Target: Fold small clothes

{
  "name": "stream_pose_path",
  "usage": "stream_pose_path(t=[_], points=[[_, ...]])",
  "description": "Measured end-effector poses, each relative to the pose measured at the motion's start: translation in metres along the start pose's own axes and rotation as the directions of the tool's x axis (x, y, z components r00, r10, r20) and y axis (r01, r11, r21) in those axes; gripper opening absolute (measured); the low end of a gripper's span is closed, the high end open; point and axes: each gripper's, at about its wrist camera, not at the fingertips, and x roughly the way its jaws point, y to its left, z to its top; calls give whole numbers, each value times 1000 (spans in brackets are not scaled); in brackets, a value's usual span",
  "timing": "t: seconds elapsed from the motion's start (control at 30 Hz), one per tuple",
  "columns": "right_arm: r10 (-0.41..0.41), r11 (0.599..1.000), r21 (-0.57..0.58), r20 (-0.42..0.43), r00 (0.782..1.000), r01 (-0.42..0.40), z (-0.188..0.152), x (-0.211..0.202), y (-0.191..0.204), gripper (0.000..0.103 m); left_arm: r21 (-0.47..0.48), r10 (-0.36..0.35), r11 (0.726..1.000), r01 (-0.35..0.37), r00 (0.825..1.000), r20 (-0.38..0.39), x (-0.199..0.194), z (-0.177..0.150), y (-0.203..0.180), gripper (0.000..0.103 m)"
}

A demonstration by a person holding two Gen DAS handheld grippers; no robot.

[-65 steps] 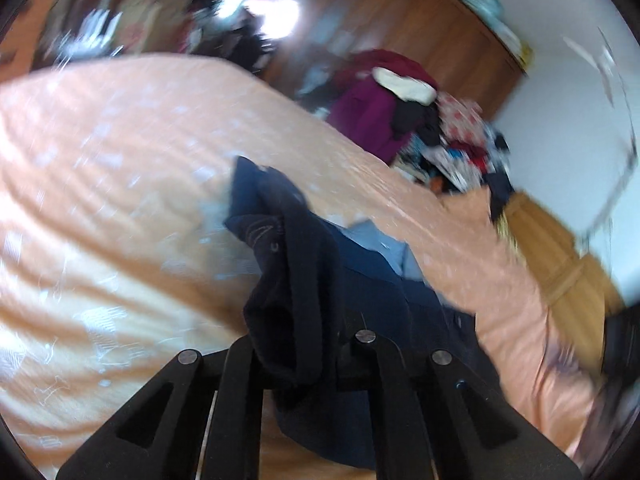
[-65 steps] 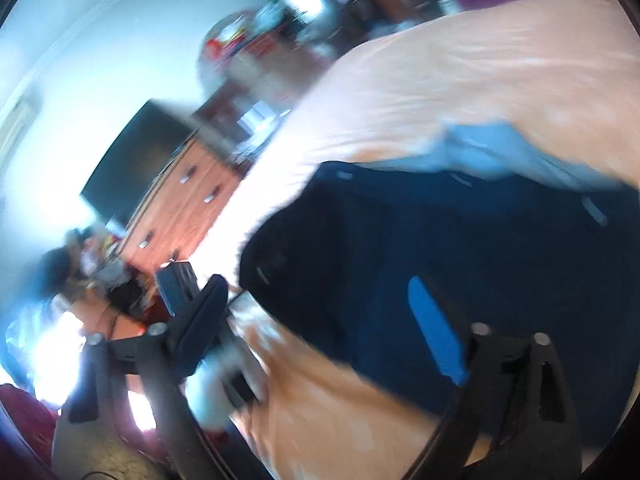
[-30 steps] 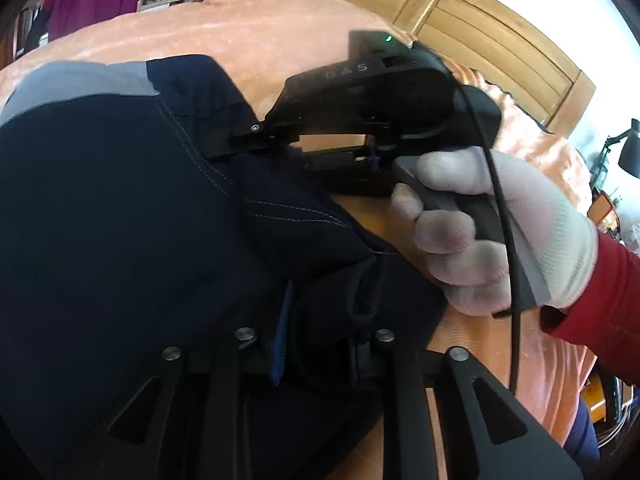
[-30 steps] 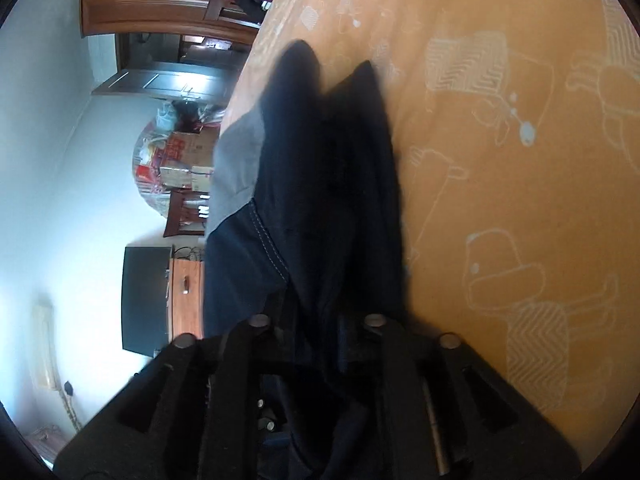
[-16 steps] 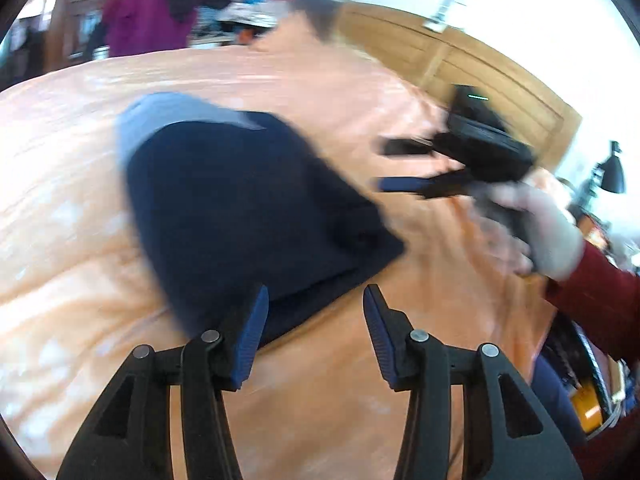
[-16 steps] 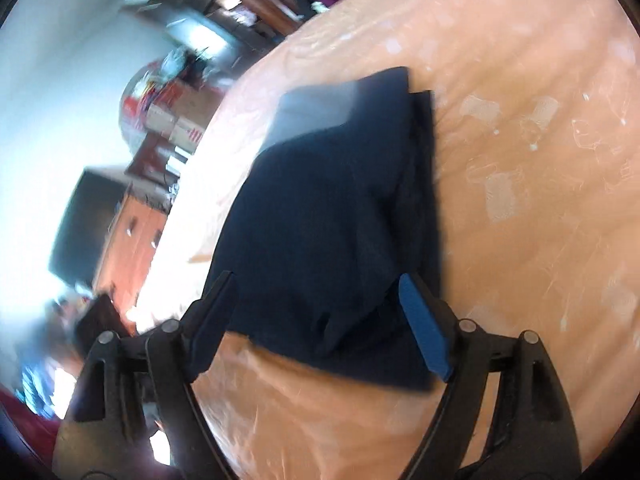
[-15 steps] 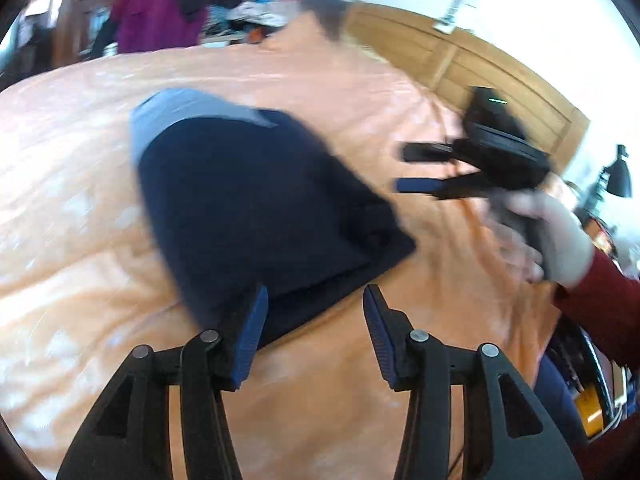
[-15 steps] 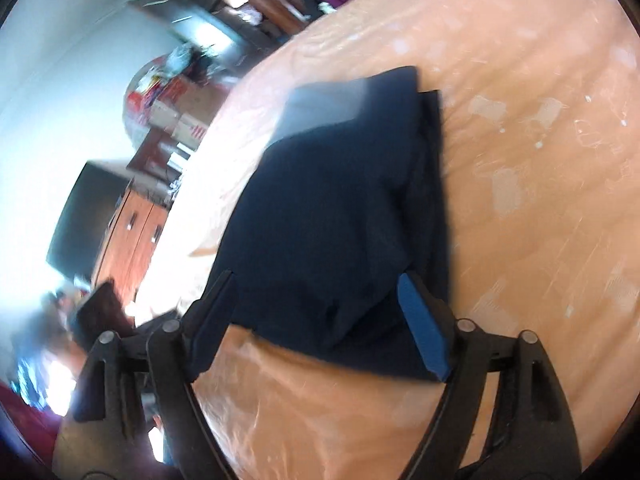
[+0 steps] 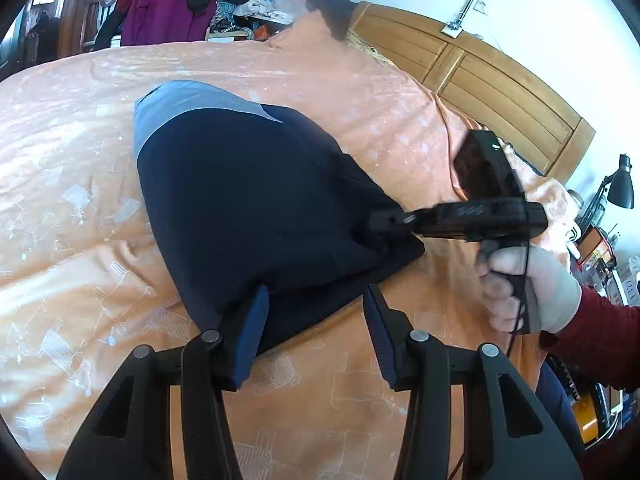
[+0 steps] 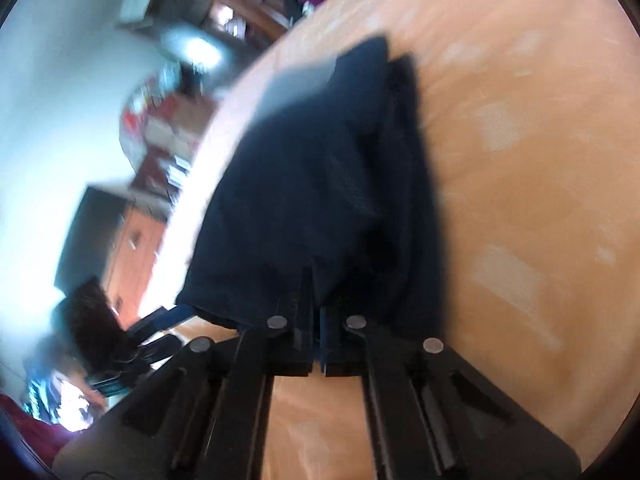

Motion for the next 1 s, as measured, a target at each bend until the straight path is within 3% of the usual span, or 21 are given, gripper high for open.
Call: stream_pose_path(t=[0.13,0.3,0.37,0.47,0.67,0.77,0.8,0.87,0.97,1.0], points=[[-14,997,71,-44,999,17,-18,-9,-31,0,9,-1,1000,1,1000,22,-19,1,3,51],[-4,998,57,-11,1000,5,-12,-15,-31,0,45,-15,999,9,992,126,-37,20,-7,53],[-12,998,67,-7,1000,12,-10,-16,-35,0,54,4,998,-10,992,123,-27,26,-4,53],[-12,997,71,-3,1000,13,-8,-17,-37,0,26,69,997,-71,996,57,-4,25,13,48],[-38,996,75,-21,999,40,-7,-13,-50,0,-57,13,998,-3,986,167,-37,16,37,48],[-38,996,85,-20,999,40,-7,-11,-56,0,-7,-45,999,45,995,85,-20,18,40,46],[-41,996,83,-19,999,43,-7,-11,-57,0,-2,-67,998,67,998,2,-1,14,42,46],[-46,996,76,-18,999,47,-8,-10,-55,0,66,12,998,1,980,-197,53,-11,48,45],[-50,996,72,-19,999,51,-8,-11,-56,0,11,-55,998,57,985,-163,46,-9,59,45],[-50,996,71,-19,999,51,-8,-12,-56,0,-6,-45,999,45,988,-151,37,-7,62,45]])
